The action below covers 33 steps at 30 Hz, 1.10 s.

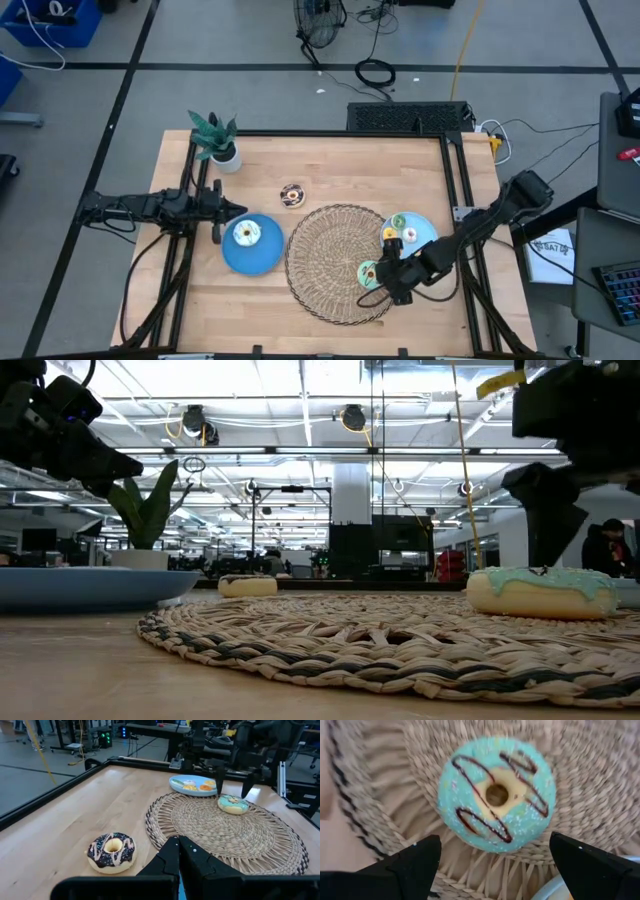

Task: Pick & Place donuts
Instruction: Put the large green donut on the blue plate

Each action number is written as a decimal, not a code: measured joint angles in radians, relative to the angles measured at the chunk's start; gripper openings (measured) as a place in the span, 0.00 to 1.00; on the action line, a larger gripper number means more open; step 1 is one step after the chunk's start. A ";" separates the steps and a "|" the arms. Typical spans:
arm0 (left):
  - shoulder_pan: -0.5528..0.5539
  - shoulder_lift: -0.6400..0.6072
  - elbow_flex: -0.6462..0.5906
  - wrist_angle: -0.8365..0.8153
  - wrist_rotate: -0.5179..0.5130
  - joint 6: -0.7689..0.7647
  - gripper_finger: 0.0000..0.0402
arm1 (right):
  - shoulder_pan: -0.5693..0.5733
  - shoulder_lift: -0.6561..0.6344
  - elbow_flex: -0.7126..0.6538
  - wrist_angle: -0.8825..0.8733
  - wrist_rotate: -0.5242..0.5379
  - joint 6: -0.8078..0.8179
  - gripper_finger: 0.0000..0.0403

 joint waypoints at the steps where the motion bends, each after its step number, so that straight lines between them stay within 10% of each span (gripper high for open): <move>1: 0.000 0.000 0.000 0.000 0.000 0.000 0.02 | 0.000 0.010 0.000 0.000 0.000 0.000 0.89; 33: 0.000 0.000 0.000 0.016 0.000 0.000 0.02 | -0.047 0.068 -0.025 0.149 0.050 -0.047 0.72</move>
